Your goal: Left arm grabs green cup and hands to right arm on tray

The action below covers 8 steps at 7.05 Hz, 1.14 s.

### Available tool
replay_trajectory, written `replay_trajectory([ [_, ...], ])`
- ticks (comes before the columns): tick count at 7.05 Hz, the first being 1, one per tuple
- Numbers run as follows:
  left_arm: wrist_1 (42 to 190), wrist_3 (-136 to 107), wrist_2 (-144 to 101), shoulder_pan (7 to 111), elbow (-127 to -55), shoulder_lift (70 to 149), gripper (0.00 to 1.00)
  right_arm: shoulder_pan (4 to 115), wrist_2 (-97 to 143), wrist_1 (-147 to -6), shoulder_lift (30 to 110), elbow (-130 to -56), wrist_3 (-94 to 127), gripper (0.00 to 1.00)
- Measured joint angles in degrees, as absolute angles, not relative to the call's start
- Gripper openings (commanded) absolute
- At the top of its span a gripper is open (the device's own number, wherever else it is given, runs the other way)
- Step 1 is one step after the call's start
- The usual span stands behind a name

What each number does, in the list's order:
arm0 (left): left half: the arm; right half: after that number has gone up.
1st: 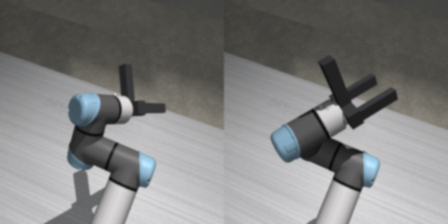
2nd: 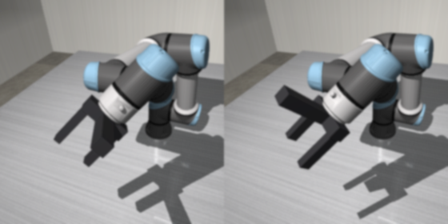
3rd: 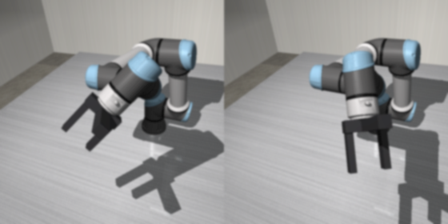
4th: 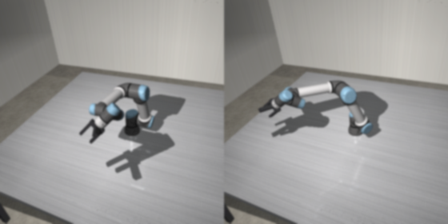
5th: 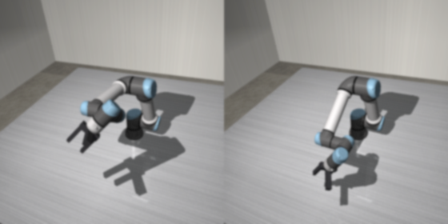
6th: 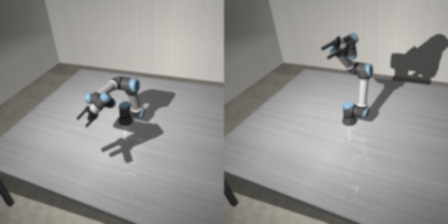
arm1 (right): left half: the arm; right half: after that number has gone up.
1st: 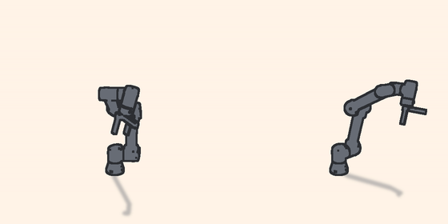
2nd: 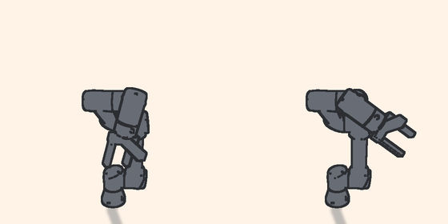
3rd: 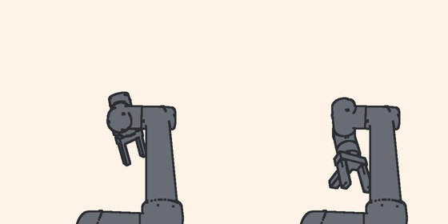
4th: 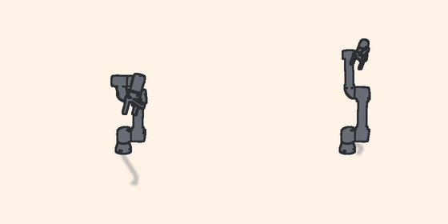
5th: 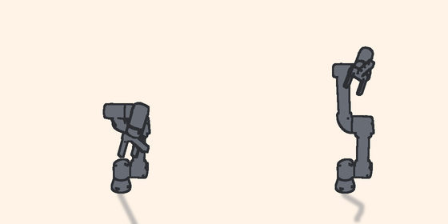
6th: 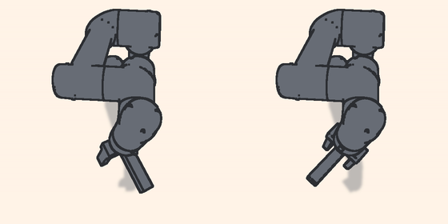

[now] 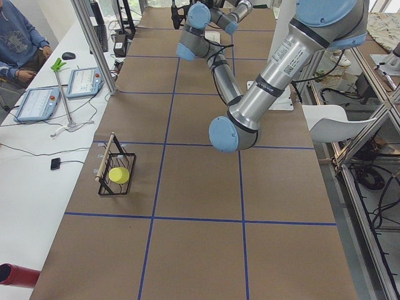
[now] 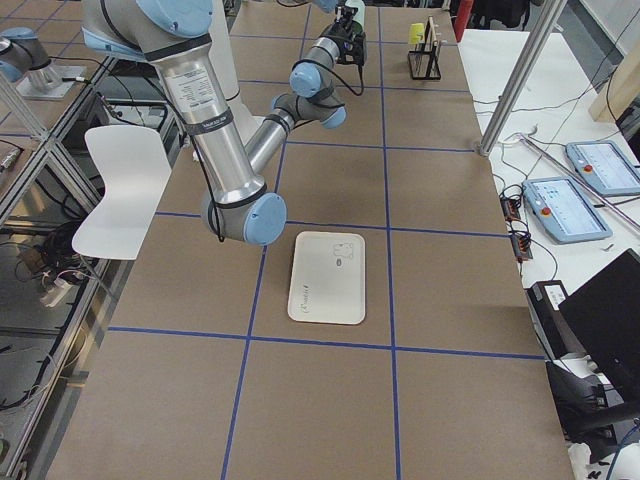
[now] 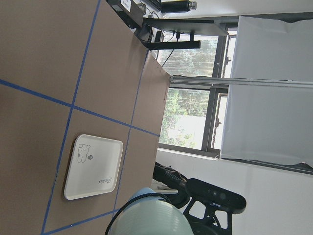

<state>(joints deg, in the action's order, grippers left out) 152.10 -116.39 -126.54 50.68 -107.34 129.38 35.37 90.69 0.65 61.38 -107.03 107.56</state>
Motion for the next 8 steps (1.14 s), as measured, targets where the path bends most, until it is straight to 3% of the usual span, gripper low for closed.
replay_trajectory([
  [5,152.1,-114.8,-125.5,51.0,-104.9,128.9,1.0,38.2,91.3,-1.5,64.3,-108.5,107.8,0.0],
  [8,152.0,-114.9,-125.3,51.1,-104.6,128.3,1.0,45.1,99.5,-17.7,66.7,-108.3,106.9,0.0],
])
